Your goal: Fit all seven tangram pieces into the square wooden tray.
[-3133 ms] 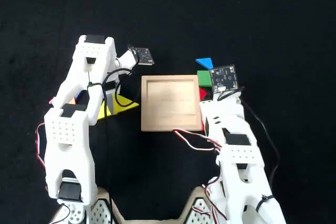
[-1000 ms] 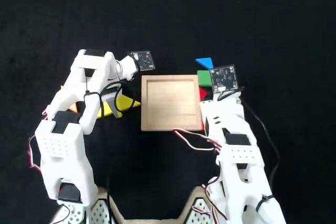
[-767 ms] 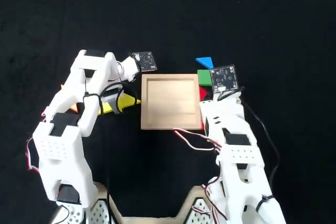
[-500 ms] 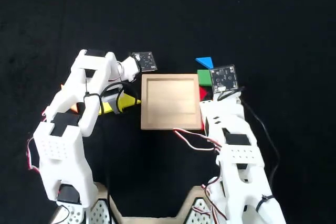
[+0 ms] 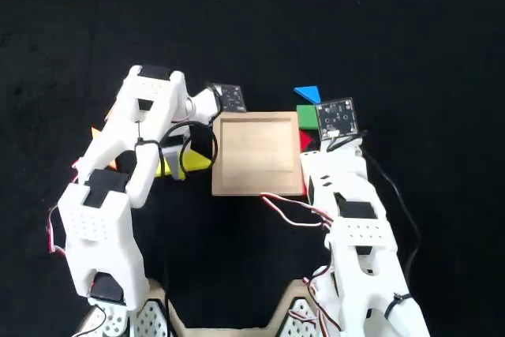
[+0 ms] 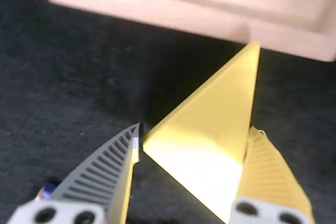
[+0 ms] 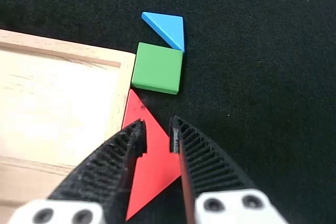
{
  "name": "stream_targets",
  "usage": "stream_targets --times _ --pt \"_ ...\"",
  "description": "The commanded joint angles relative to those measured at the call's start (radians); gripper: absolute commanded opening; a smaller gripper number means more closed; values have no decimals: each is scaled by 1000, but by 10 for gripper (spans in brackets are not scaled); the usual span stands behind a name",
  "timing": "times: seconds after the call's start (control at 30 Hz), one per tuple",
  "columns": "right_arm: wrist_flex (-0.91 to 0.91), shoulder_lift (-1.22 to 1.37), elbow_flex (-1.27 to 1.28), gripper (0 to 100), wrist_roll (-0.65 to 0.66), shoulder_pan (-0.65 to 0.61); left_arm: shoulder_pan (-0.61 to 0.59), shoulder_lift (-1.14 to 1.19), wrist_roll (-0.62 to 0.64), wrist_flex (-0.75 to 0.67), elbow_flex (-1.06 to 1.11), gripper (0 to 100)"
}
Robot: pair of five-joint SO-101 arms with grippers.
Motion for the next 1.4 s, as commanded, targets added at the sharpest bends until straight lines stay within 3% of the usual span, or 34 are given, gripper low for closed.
stream_targets --times 0.0,0.23,0.37,0.53,0.63,0.77,1.1,1.3,1.37 --pt "-21 4 -58 89 9 -14 45 -97 -8 54 -42 112" --pt "-20 2 -68 89 9 5 136 -264 58 57 -33 110" --pt "-15 2 -99 89 -12 135 237 -293 68 41 2 111" --pt "-15 2 -130 89 -221 299 349 -262 74 -124 76 109" --pt "-15 2 -134 89 -267 342 381 -215 117 -210 85 109" --pt "-15 2 -134 89 -272 348 387 -129 150 -275 38 109" --pt "-20 2 -134 89 -273 353 447 -12 180 -224 -76 114" --pt "-20 2 -134 89 -267 344 444 -12 253 -230 -77 286" --pt "-18 2 -134 89 -267 344 433 -11 267 -227 -97 296"
